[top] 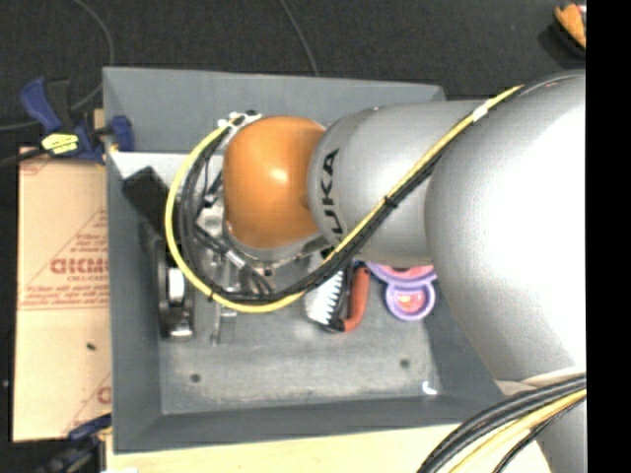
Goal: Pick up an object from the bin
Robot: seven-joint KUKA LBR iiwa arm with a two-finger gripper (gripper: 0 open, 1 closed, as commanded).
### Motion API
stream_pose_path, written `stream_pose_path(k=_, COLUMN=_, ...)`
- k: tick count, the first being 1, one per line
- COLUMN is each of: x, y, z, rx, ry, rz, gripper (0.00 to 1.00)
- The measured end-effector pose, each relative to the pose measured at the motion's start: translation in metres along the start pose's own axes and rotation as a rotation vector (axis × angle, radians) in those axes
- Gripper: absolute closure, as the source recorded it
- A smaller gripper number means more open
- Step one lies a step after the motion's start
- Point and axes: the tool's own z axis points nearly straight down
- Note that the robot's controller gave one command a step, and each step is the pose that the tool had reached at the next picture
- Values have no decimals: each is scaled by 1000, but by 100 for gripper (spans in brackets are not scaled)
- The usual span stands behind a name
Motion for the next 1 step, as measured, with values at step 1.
stream_pose_path(k=1, x=-2, y=-1, z=-5, rx=-2, ry=-8, rz=5, gripper=0)
